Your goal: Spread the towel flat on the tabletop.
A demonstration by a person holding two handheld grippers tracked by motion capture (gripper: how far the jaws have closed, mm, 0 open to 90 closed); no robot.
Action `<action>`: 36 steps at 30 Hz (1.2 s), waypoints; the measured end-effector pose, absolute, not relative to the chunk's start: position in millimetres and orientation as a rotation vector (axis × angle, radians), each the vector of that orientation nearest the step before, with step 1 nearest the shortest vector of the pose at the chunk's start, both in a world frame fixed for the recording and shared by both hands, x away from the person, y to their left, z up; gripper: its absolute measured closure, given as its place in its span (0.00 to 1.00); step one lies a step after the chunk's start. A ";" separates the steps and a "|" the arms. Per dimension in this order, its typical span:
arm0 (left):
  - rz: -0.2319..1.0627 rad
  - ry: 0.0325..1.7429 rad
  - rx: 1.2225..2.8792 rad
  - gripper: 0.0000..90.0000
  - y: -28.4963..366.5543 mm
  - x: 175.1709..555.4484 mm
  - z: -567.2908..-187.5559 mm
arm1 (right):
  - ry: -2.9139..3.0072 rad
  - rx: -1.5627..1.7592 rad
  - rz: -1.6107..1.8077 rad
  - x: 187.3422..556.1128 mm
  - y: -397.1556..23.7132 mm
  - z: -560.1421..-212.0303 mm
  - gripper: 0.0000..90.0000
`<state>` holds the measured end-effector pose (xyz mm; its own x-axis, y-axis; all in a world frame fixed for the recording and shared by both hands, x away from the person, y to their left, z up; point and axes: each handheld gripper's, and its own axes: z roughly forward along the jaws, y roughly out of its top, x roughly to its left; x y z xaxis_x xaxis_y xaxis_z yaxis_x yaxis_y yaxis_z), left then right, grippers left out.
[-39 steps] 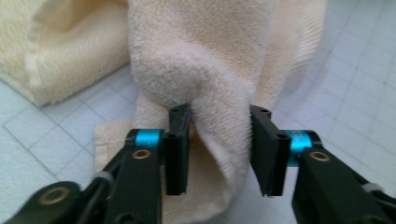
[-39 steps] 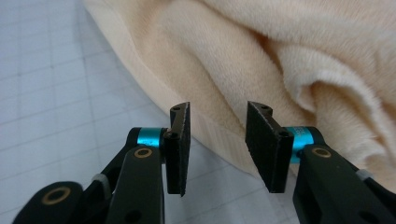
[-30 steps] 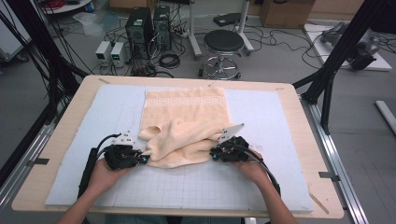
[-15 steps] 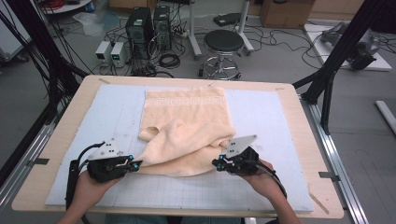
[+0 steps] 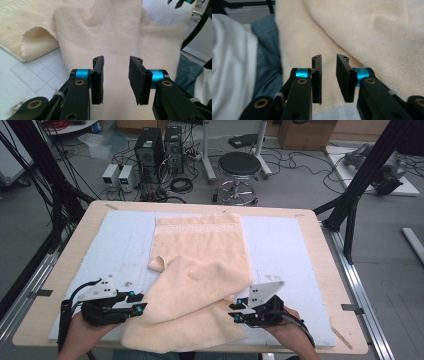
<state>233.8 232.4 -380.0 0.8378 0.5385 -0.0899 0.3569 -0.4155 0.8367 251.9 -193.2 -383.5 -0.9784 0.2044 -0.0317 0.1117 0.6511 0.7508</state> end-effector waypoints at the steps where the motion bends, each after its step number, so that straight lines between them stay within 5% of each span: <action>1: 0.230 0.659 2.046 0.71 230.5 237.0 -383.9 | 2.750 0.264 1.239 251.9 -193.2 -383.5 0.81; 11: 0.187 0.582 2.214 0.69 198.6 278.8 -425.4 | 2.861 0.317 1.045 289.9 -166.1 -430.0 0.71; 16: 0.220 0.580 2.228 0.87 193.7 273.4 -440.1 | 2.858 0.339 1.121 287.4 -170.8 -435.2 0.93; 17: 0.215 0.588 2.230 0.94 193.8 272.5 -439.4 | 2.864 0.328 1.124 286.5 -170.9 -435.2 0.95; 21: 0.221 0.601 2.225 0.96 197.1 260.3 -429.9 | 2.903 0.336 1.168 282.9 -176.1 -430.9 0.96; 31: 0.251 0.495 2.099 0.96 216.3 182.0 -380.1 | 2.840 0.184 1.286 206.0 -194.5 -382.6 0.94; 36: 0.279 0.532 2.084 0.80 222.6 188.4 -386.5 | 2.795 0.154 1.351 198.8 -195.3 -369.4 0.79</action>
<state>188.4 222.6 -386.5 0.8802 0.4746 -0.0094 0.2619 -0.4690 0.8434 198.8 -195.3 -369.4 -0.9945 0.1035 0.0128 0.0743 0.6172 0.7833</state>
